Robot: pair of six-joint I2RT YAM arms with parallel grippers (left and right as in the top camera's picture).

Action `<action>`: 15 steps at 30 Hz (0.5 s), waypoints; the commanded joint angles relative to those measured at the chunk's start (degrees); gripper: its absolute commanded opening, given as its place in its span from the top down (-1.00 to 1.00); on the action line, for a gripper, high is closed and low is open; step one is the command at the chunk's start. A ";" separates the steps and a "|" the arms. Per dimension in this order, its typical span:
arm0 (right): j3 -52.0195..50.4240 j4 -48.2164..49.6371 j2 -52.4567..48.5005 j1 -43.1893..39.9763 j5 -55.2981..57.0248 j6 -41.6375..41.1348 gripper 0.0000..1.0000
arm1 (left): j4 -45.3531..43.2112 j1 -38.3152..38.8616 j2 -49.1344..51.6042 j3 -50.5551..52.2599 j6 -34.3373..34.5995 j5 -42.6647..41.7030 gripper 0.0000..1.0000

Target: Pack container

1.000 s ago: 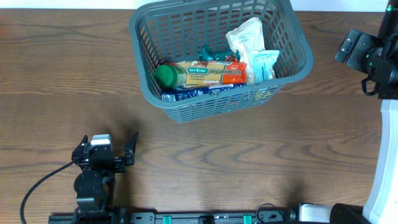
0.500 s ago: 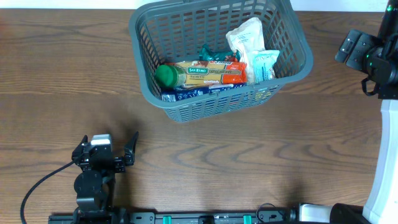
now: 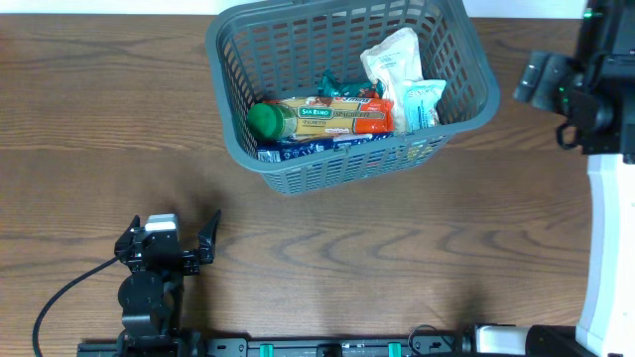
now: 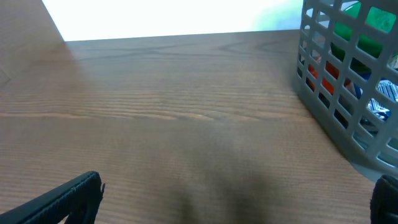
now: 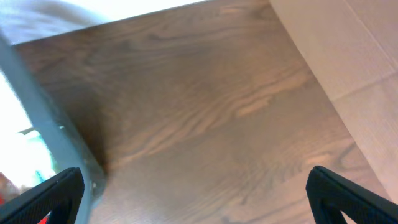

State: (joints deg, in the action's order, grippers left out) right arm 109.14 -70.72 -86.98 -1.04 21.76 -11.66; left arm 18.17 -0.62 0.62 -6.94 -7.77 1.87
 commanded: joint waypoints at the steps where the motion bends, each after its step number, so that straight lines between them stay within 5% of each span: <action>1: -0.87 4.61 -0.17 3.39 0.74 1.42 -0.99 | 0.13 0.22 -0.39 1.36 -0.79 0.26 -0.97; 8: -4.02 21.94 4.28 10.58 -0.83 3.23 -0.98 | 0.13 0.22 -0.39 1.36 -0.79 0.26 -0.97; 15: -10.80 26.99 13.38 10.58 -11.80 5.57 -0.98 | 0.13 0.22 -0.39 1.36 -0.79 0.26 -0.97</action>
State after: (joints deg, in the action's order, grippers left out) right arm 100.86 -44.58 -77.95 9.87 15.55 -8.71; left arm 18.17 -0.62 0.62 -6.92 -7.77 1.87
